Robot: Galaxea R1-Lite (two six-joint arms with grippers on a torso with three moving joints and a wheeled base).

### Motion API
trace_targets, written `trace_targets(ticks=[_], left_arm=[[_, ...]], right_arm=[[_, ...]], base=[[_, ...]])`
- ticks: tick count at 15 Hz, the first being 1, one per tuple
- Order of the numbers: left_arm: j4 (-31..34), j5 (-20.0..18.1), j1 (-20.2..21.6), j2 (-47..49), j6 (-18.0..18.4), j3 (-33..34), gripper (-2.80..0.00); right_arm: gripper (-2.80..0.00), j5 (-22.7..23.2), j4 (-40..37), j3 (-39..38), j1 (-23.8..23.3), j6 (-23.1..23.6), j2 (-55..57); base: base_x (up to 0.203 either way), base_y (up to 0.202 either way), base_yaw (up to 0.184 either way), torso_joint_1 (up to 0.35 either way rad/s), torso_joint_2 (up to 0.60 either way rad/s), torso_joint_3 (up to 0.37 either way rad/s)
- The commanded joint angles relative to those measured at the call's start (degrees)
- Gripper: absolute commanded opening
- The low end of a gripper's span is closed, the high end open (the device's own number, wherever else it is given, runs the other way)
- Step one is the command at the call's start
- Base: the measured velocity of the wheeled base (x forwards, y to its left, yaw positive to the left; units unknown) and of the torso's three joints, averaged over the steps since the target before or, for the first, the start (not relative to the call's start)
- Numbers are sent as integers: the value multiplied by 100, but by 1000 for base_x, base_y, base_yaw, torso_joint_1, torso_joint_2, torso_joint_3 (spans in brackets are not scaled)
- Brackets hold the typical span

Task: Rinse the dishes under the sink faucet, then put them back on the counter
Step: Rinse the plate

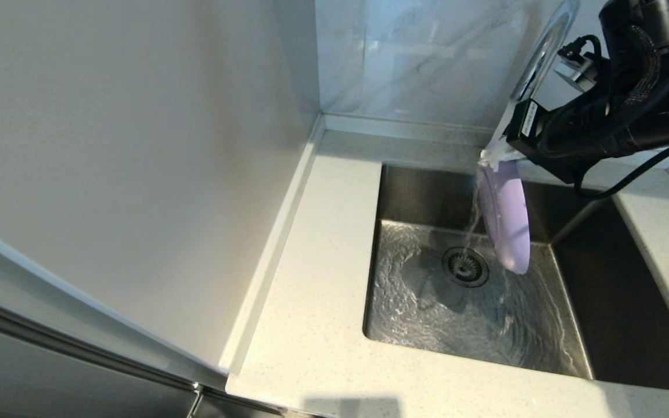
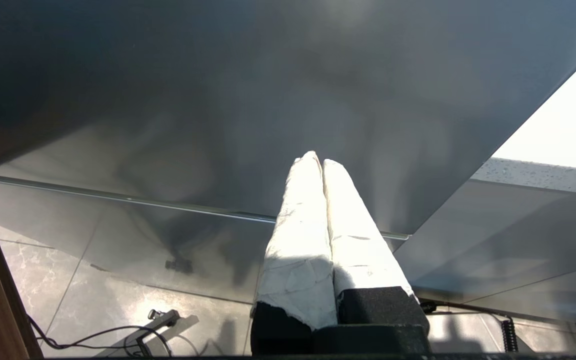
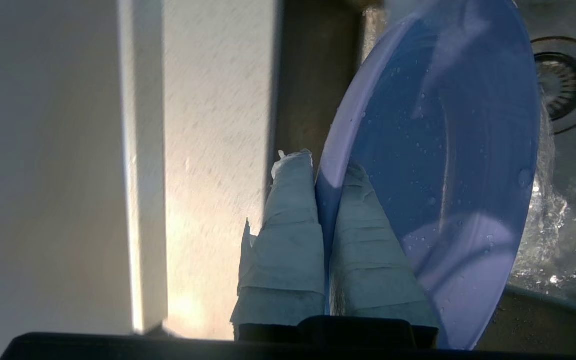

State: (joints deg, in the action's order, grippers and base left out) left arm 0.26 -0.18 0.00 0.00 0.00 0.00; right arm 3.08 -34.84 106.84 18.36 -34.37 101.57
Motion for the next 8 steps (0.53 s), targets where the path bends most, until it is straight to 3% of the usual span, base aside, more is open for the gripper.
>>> trace_targets(ticks=[1,4,8], left_arm=[[0,0,0,0,0,0,-280],[0,0,0,0,0,0,-280],[0,-1,0,0,0,0,-280]], right_arm=[[-280,-92,-28,175,-11,-263,176],[-280,-303,-40,129,-111,-383,191],[-280,-325,-39,181,-760,-137,196]], base=[[0,0,0,0,0,0],[0,0,0,0,0,0],[0,0,0,0,0,0]])
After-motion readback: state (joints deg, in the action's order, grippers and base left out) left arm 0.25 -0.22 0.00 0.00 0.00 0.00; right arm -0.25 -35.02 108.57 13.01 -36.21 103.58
